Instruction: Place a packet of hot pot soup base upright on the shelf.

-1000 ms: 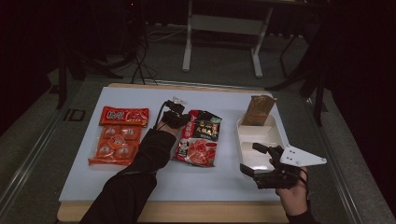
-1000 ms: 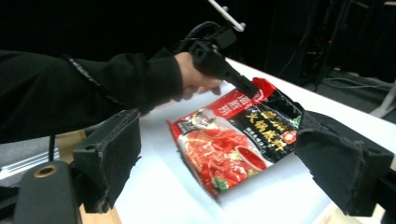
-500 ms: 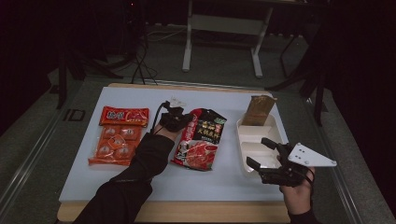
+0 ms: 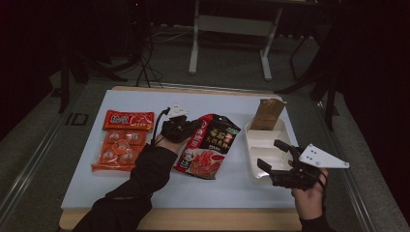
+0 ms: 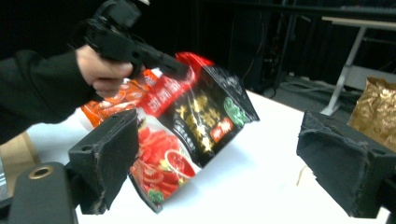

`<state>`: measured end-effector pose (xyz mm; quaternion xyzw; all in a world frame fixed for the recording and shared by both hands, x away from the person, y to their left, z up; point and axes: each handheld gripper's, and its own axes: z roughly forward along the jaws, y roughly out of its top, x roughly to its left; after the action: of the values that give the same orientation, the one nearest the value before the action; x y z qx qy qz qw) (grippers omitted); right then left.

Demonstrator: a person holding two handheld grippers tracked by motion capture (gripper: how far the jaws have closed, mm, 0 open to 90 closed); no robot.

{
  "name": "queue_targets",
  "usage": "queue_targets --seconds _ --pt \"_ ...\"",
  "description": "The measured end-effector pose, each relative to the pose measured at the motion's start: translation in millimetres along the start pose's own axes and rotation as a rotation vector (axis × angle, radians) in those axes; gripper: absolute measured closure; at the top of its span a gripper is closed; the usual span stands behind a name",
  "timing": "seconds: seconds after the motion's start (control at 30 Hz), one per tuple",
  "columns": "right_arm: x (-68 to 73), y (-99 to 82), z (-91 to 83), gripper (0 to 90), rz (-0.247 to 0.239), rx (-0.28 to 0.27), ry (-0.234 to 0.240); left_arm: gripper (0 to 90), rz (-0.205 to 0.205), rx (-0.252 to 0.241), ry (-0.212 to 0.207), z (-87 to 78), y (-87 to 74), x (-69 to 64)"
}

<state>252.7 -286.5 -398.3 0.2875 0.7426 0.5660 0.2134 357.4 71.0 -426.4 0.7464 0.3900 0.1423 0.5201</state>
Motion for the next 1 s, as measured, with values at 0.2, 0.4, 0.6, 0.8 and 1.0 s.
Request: queue_targets --seconds 0.2,0.4,0.6,0.8,1.0 --pt "2.1 1.1 2.7 9.9 0.005 0.022 -0.011 88.9 -0.003 -0.045 -0.032 -14.1 0.4 -6.3" --pt "2.5 6.8 13.8 9.9 0.041 0.029 -0.001 88.8 -0.011 -0.109 -0.096 -30.4 4.8 -17.4" --pt "4.8 16.0 28.7 14.8 0.049 0.035 0.036 88.7 -0.058 -0.173 -0.184 -39.5 6.1 -24.3" --pt "2.7 20.0 43.6 24.1 0.077 0.038 0.053 88.6 -0.090 -0.233 -0.250 -44.7 5.5 -29.9" --pt "5.7 24.3 51.7 50.6 0.103 0.038 0.115 88.6 -0.095 -0.258 -0.287 -43.6 3.7 -35.5"
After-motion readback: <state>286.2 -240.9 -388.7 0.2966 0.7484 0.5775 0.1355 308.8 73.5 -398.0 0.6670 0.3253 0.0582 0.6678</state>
